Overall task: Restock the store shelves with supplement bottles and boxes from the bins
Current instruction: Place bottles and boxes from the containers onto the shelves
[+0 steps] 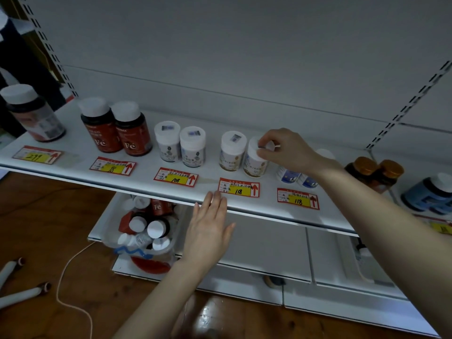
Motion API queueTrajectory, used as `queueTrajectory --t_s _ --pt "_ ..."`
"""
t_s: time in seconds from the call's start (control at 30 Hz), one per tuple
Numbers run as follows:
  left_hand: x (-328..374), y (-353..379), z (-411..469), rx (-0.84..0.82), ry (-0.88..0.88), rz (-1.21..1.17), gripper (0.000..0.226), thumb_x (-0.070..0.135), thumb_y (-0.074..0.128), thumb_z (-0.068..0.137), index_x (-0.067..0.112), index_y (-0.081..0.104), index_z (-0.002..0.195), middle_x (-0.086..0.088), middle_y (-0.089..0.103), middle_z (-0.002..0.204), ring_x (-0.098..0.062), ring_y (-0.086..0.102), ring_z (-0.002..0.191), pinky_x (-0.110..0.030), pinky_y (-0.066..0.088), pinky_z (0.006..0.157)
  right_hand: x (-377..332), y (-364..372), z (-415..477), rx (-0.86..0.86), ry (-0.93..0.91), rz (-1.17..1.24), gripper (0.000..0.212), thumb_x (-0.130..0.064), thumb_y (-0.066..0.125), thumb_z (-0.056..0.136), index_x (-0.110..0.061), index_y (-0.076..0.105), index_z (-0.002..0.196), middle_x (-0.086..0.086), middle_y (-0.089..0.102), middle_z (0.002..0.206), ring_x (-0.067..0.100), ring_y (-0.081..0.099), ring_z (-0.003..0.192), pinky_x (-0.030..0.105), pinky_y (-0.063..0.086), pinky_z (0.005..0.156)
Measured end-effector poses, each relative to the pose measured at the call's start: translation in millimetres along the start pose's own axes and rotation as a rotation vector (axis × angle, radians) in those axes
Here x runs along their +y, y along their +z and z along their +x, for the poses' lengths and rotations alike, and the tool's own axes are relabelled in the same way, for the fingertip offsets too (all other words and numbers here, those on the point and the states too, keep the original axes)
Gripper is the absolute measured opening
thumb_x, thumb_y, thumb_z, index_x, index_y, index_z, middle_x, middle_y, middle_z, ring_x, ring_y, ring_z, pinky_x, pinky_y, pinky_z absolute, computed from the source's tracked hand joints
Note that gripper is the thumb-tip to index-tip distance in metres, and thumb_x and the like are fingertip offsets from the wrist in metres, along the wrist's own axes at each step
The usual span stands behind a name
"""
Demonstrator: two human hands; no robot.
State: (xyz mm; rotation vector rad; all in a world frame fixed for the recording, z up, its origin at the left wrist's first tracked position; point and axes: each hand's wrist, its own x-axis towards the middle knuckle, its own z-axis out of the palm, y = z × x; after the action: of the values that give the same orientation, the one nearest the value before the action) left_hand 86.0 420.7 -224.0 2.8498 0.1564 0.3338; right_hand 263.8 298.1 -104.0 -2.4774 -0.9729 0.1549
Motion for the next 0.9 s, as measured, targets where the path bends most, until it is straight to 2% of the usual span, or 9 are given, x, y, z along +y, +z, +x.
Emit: queueTrajectory --t_s 0.23,0.43,0.53,0.6,0.67,0.77,0.9 --pt "-0.9 3.5 0.0 0.048 0.012 0.022 0.055 0.035 0.040 0.081 -0.003 0.061 0.113 -0.020 0.061 0.120 -0.037 0.057 0.113 -0.053 0.047 0.088 7.4 6.9 4.4 0.004 0.001 -0.010 0.023 -0.020 0.056 0.090 -0.008 0.059 0.109 0.009 0.056 0.112 0.011 0.042 0.094 0.019 0.029 0.076" --pt "-1.4 3.6 -0.3 0.052 0.013 0.053 0.056 0.037 0.038 0.081 -0.002 0.061 0.114 -0.019 0.061 0.120 -0.036 0.057 0.114 -0.051 0.047 0.088 2.9 3.6 6.8 -0.042 0.013 -0.056 0.025 -0.020 0.054 0.091 -0.008 0.056 0.114 0.009 0.055 0.119 0.012 0.043 0.095 0.016 0.026 0.073" --pt "-1.6 2.1 -0.3 0.051 0.019 0.057 0.054 0.037 0.041 0.081 -0.002 0.061 0.113 -0.019 0.062 0.119 -0.035 0.058 0.113 -0.050 0.048 0.087 -3.3 0.8 4.0 -0.036 0.022 -0.056 0.027 -0.019 0.050 0.093 -0.007 0.057 0.117 0.009 0.056 0.123 0.020 0.049 0.110 0.018 0.028 0.078" --pt "-0.8 -1.5 0.3 0.068 0.031 0.054 0.052 0.036 0.049 0.080 -0.002 0.062 0.113 -0.018 0.062 0.118 -0.035 0.059 0.112 -0.049 0.048 0.087 -7.0 -0.6 0.4 0.000 0.022 -0.073 0.027 -0.017 0.047 0.095 -0.004 0.059 0.116 0.011 0.055 0.125 0.024 0.047 0.118 0.020 0.029 0.084" --pt "1.5 -7.5 -1.0 0.102 0.052 0.056 0.052 0.037 0.045 0.082 -0.001 0.063 0.113 -0.017 0.063 0.119 -0.033 0.059 0.112 -0.048 0.046 0.088 -11.1 -2.6 -5.0 0.085 0.028 -0.076 0.027 -0.015 0.044 0.096 -0.002 0.060 0.113 0.013 0.054 0.128 0.025 0.045 0.122 0.020 0.026 0.088" --pt "10.1 -19.9 -3.2 0.153 0.120 0.030 0.053 0.037 0.038 0.084 0.001 0.064 0.113 -0.016 0.063 0.119 -0.028 0.059 0.114 -0.049 0.045 0.090 -16.9 -6.5 -13.9 0.220 0.082 -0.071 0.027 -0.015 0.043 0.096 -0.005 0.060 0.115 0.010 0.054 0.130 0.023 0.046 0.122 0.020 0.027 0.092" --pt "25.8 -34.0 -13.6 0.212 0.249 -0.006 0.051 0.036 0.038 0.082 0.002 0.067 0.108 -0.014 0.067 0.112 -0.027 0.062 0.108 -0.048 0.048 0.087 -25.8 -5.9 -34.4 0.288 0.154 -0.106 0.027 -0.014 0.044 0.095 -0.005 0.061 0.115 0.012 0.057 0.127 0.026 0.049 0.119 0.024 0.031 0.093"
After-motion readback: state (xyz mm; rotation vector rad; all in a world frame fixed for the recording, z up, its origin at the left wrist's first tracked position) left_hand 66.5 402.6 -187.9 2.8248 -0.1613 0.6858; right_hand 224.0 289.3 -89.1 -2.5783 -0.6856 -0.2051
